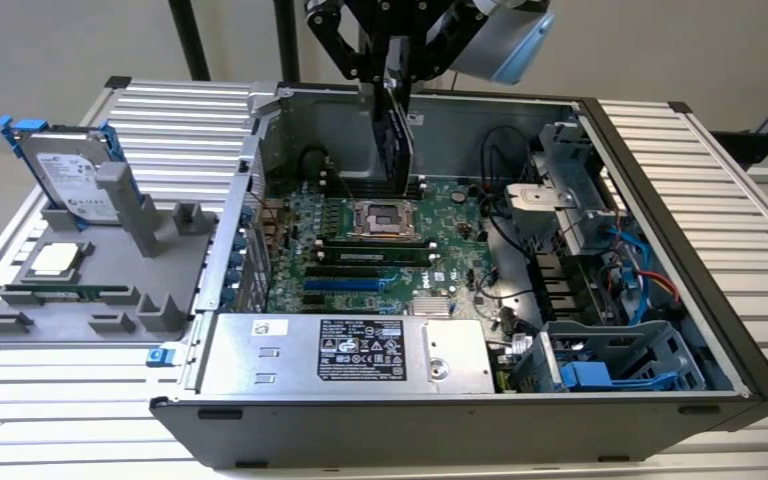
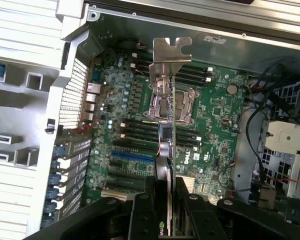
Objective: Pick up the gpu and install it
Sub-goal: 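Insert the gpu into the slot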
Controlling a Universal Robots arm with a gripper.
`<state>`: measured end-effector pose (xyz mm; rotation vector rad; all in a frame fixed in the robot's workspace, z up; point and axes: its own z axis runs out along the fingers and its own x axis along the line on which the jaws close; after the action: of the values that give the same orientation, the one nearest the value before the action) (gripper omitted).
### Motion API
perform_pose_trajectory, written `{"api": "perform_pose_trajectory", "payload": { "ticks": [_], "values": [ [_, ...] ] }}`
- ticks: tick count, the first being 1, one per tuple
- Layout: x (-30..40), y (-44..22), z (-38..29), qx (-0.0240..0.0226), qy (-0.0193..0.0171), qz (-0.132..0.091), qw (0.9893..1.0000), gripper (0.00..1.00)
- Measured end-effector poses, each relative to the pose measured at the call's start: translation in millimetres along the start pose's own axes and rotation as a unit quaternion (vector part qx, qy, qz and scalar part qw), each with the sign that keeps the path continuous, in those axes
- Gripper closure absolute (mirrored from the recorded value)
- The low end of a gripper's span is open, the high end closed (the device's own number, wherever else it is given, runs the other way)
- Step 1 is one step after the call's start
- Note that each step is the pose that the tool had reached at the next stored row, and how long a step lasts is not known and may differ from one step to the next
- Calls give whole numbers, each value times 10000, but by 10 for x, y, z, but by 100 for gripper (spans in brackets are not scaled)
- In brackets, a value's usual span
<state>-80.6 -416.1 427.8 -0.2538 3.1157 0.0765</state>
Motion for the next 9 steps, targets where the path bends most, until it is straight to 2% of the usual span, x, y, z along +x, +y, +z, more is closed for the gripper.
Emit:
{"api": "perform_pose_trajectory", "payload": {
  "ticks": [9],
  "values": [
    [0,0,-2,-3,9,-182,9998,100]
  ]
}}
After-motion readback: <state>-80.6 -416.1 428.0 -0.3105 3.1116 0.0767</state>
